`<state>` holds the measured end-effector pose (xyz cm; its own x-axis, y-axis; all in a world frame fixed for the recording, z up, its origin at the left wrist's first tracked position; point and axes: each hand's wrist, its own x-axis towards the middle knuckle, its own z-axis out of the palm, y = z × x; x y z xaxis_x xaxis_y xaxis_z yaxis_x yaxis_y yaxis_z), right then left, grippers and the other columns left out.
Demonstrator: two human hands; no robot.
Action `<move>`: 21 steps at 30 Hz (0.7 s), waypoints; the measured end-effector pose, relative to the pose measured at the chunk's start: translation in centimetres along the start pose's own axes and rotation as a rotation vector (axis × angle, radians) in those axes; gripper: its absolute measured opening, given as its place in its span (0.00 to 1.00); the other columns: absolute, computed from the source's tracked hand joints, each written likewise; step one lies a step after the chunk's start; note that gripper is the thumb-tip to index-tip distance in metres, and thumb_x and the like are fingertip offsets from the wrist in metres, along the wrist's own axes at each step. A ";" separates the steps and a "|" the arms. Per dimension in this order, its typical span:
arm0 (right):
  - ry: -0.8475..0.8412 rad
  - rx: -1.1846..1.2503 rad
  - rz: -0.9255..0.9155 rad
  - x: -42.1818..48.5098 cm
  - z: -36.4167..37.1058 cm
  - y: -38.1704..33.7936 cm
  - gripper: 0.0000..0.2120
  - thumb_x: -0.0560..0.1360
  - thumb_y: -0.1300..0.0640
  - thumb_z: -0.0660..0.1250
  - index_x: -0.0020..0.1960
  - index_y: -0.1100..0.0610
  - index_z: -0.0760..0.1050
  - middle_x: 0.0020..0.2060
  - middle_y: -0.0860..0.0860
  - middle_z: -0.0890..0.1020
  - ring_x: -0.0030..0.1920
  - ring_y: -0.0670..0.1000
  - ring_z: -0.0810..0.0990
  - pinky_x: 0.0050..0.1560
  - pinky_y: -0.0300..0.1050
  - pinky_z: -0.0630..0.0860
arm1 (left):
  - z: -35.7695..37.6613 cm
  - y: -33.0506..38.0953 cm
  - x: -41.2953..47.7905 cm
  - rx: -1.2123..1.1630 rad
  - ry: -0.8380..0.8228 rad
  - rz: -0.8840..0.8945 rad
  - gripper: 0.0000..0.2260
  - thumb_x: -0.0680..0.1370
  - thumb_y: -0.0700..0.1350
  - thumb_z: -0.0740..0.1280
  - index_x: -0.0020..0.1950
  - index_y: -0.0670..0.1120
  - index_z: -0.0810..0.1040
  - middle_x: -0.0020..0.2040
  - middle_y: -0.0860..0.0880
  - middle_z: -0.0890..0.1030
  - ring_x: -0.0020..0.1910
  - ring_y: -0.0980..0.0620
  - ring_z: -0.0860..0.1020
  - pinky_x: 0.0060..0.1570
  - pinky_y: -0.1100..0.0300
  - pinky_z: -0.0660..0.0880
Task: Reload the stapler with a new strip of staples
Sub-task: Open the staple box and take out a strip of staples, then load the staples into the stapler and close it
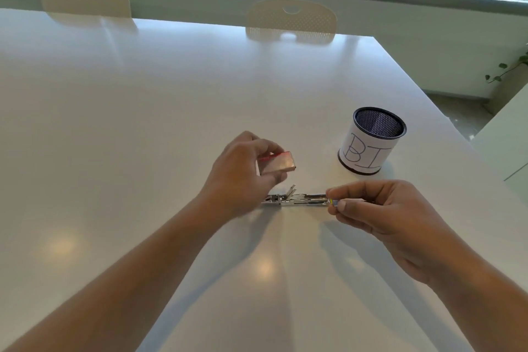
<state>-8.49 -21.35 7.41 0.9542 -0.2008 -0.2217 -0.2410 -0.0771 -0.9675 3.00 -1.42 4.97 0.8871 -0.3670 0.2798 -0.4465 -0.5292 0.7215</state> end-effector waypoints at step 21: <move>0.173 -0.438 -0.443 -0.2 0.4 0.2 0.17 0.64 0.61 0.79 0.47 0.46 0.80 0.42 0.39 0.86 0.37 0.43 0.84 0.36 0.32 0.78 | 0.7 2.3 -0.5 -0.297 -0.070 -0.131 0.11 0.70 0.55 0.76 0.39 0.48 0.85 0.25 0.57 0.78 0.26 0.65 0.71 0.30 0.71 0.66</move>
<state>-8.67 -20.95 7.26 0.9462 -0.2103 0.2458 0.0844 -0.5731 -0.8151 1.42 -2.95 6.07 0.9199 -0.3679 0.1357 -0.2665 -0.3327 0.9046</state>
